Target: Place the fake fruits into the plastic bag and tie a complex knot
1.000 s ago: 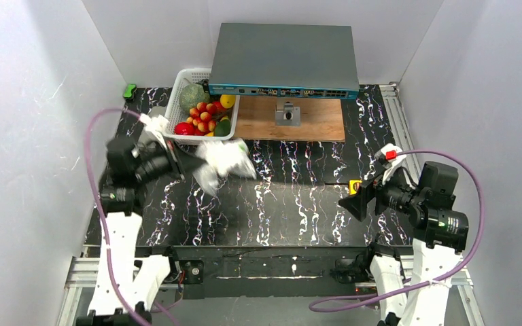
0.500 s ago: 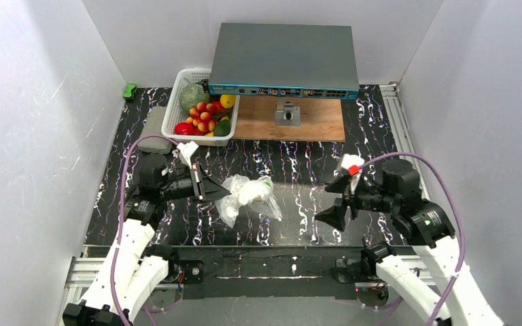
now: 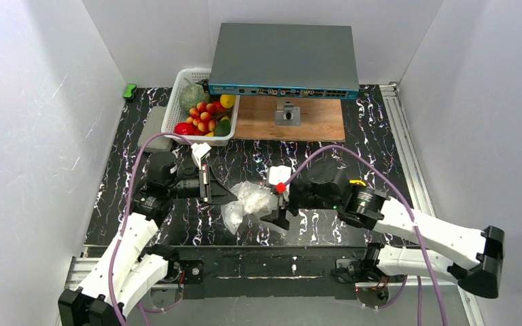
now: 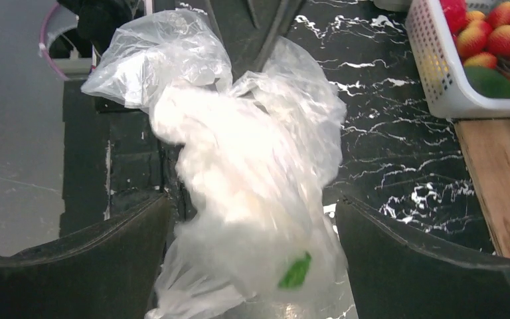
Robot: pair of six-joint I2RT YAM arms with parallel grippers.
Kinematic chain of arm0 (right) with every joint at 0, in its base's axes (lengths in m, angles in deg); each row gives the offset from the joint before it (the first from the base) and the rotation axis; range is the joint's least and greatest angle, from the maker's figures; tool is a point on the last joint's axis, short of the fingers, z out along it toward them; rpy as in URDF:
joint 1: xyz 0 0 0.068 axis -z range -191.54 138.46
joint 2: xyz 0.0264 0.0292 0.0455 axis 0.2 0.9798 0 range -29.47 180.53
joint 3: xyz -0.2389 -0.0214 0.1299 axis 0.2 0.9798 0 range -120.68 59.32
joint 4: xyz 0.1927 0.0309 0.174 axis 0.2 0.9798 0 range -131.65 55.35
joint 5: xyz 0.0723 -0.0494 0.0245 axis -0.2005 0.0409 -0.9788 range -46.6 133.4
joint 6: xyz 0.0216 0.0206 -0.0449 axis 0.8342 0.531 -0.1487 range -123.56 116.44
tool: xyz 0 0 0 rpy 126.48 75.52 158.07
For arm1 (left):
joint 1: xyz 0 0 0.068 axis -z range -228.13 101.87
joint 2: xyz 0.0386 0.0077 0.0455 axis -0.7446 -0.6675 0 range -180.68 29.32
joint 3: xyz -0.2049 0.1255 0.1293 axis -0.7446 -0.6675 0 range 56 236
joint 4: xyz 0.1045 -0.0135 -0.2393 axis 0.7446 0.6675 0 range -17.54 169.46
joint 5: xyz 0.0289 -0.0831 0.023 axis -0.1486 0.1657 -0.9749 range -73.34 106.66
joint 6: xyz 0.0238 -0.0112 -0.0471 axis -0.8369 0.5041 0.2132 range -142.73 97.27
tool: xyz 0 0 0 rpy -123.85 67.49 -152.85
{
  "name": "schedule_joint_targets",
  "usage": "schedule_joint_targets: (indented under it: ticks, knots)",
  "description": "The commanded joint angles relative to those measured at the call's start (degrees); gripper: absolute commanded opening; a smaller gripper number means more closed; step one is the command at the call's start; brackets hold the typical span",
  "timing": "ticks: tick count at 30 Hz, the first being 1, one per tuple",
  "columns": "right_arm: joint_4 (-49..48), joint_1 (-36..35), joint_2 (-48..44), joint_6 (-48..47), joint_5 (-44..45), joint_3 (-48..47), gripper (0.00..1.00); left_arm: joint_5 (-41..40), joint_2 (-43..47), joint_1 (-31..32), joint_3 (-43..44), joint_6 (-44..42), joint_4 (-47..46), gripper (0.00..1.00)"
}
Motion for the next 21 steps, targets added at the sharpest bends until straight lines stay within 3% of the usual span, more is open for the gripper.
schedule_joint_targets:
  ticks: [1,3,5,8,11,15,18,21]
  knots:
    - [-8.75,-2.81,3.27,-6.3,4.23,-0.96,1.0,4.89,-0.07,1.03,2.73,0.21,-0.81,0.0]
    - [-8.17,-2.86,3.81,-8.03,5.26,-0.37,0.96,6.86,0.58,1.03,2.87,-0.14,0.39,0.0]
    - [-6.69,-2.82,2.49,-8.98,6.34,-0.01,0.66,8.35,1.15,1.04,3.69,-2.74,4.78,0.0]
    - [0.74,-2.82,-2.68,-10.02,6.12,0.6,0.03,10.04,-2.81,-1.65,9.06,-16.15,23.16,0.0]
    - [5.96,-2.82,-10.45,-10.16,8.75,3.48,0.01,19.17,-12.15,-10.63,12.69,-28.61,36.28,0.0]
    - [12.42,0.84,-19.93,-7.47,7.27,4.92,0.01,20.97,-27.55,-24.67,23.64,-66.14,65.99,0.03]
    - [14.15,3.77,-20.7,-5.82,5.51,3.63,0.01,21.34,-35.39,-25.33,31.99,-87.08,83.37,0.23]
    - [13.2,4.16,-19.85,-4.57,3.7,3.02,0.01,21.46,-35.25,-25.87,35.89,-91.18,87.24,0.52]
